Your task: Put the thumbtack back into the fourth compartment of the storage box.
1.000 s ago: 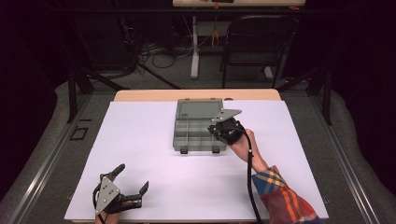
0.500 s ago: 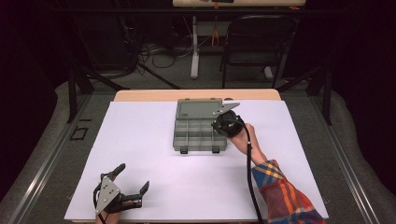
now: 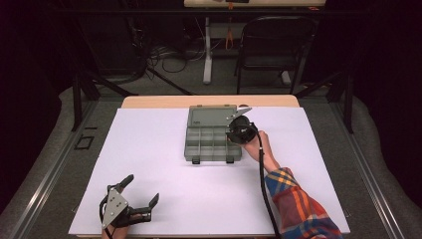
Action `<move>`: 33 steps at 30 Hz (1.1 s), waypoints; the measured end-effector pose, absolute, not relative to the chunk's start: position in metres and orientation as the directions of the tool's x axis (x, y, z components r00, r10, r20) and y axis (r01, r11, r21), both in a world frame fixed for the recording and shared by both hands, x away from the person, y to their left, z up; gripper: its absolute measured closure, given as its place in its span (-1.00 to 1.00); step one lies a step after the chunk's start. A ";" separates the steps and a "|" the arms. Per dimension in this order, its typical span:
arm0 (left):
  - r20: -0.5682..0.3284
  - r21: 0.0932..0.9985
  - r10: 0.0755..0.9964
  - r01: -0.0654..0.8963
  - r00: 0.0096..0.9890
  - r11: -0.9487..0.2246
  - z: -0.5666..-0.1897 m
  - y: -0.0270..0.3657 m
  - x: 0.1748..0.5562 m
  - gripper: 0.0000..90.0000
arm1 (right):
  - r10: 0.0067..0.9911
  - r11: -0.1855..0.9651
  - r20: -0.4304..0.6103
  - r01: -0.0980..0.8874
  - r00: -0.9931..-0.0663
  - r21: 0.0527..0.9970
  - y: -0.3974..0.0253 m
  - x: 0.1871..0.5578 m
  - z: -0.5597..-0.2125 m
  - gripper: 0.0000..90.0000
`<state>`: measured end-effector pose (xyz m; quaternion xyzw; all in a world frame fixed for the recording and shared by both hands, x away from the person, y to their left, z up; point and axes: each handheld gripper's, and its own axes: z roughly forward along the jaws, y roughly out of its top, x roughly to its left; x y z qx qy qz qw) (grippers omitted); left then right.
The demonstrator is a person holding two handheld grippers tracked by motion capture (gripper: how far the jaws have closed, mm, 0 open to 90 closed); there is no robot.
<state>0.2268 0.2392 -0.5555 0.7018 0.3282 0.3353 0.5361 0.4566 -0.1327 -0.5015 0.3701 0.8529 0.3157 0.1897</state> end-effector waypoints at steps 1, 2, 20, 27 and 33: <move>0.119 0.972 0.820 0.101 0.559 -0.210 -0.555 0.239 0.227 -0.99 | 0.750 0.526 -0.093 0.506 -0.655 0.683 -0.133 0.456 -0.501 0.55; 0.117 0.973 0.821 0.102 0.559 -0.209 -0.556 0.239 0.227 -0.99 | 0.749 0.520 -0.087 0.502 -0.657 0.691 -0.135 0.456 -0.499 0.52; 0.117 0.973 0.820 0.102 0.560 -0.209 -0.556 0.239 0.227 -1.00 | 0.676 0.454 -0.036 0.377 -0.736 0.808 -0.162 0.396 -0.467 -0.76; 0.117 0.973 0.820 0.103 0.560 -0.209 -0.556 0.239 0.227 -1.00 | 0.650 0.452 -0.049 0.333 -0.758 0.828 -0.170 0.366 -0.465 -0.86; 0.116 0.972 0.820 0.104 0.560 -0.209 -0.556 0.238 0.227 -1.00 | 0.639 0.435 -0.046 0.311 -0.768 0.845 -0.182 0.344 -0.466 -0.91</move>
